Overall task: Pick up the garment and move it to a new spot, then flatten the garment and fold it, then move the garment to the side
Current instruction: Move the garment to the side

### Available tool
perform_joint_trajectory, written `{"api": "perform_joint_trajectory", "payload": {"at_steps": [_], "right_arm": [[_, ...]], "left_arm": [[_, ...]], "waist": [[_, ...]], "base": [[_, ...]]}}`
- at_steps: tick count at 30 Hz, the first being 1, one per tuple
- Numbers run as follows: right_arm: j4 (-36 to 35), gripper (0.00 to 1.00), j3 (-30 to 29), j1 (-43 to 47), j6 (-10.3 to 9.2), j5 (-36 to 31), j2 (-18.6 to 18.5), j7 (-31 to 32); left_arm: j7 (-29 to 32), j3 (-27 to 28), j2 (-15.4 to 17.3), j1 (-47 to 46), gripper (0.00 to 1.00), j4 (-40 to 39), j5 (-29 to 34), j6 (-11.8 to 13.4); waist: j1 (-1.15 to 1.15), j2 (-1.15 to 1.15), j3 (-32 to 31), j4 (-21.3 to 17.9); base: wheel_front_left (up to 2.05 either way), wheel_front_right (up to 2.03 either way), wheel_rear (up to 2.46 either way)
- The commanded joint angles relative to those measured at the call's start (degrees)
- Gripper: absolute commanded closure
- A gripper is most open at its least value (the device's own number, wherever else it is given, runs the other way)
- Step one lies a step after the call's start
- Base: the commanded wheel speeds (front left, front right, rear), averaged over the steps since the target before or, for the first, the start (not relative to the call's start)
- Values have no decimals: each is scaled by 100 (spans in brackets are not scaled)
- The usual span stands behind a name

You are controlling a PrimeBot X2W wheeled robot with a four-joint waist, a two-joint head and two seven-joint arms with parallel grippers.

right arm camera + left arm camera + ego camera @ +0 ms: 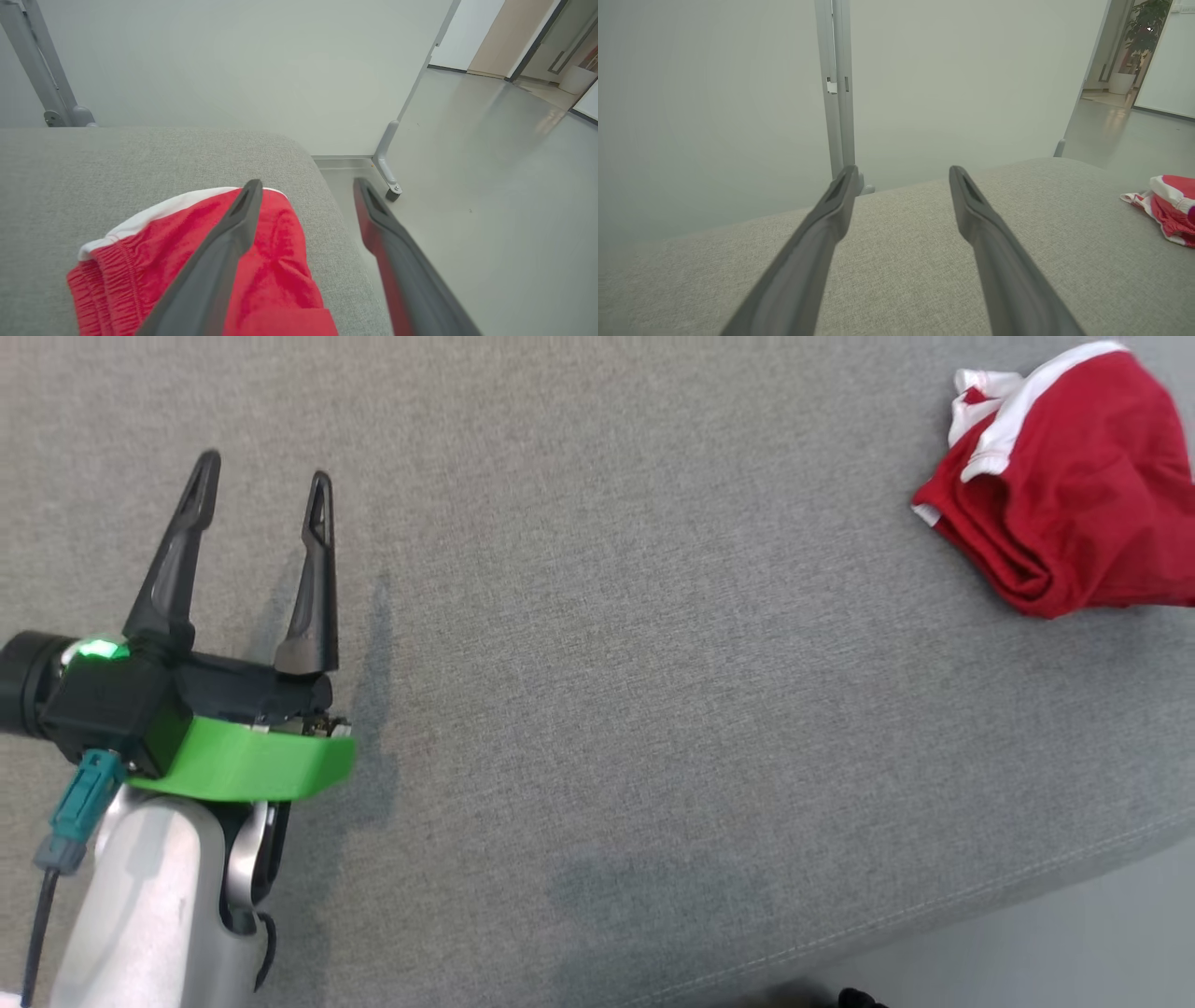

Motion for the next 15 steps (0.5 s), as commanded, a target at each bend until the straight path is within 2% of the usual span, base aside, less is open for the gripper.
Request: {"api": "perform_joint_trajectory", "payload": {"at_steps": [1, 2, 7, 12, 15], "right_arm": [[-336, 0, -243, 311, -10, -180, 260, -25], [-336, 0, -243, 311, -10, -180, 260, -25], [-1262, 0, -722, 976, -10, -530, 1085, -26], [-1879, 0, -634, 1368, -10, -840, 1734, -26], [-2100, 0, -414, 1501, -8, -966, 1992, -26]], "left_arm": [[-45, 60, -10, 184, 0, 54, -47, 72], [-45, 60, -10, 184, 0, 54, -47, 72], [-92, 163, -56, 521, 0, 127, -179, 203], [-135, 257, -94, 808, 0, 194, -296, 310], [-181, 298, -119, 956, 0, 225, -329, 365]], "waist": [[0, 0, -446, 4], [0, 0, -446, 4], [0, 0, -800, 120], [0, 0, -1031, 305], [0, 0, -1141, 446]], "base": [[0, 0, 0], [0, 0, 0], [0, 0, 0], [0, 0, 0], [0, 0, 0]]}}
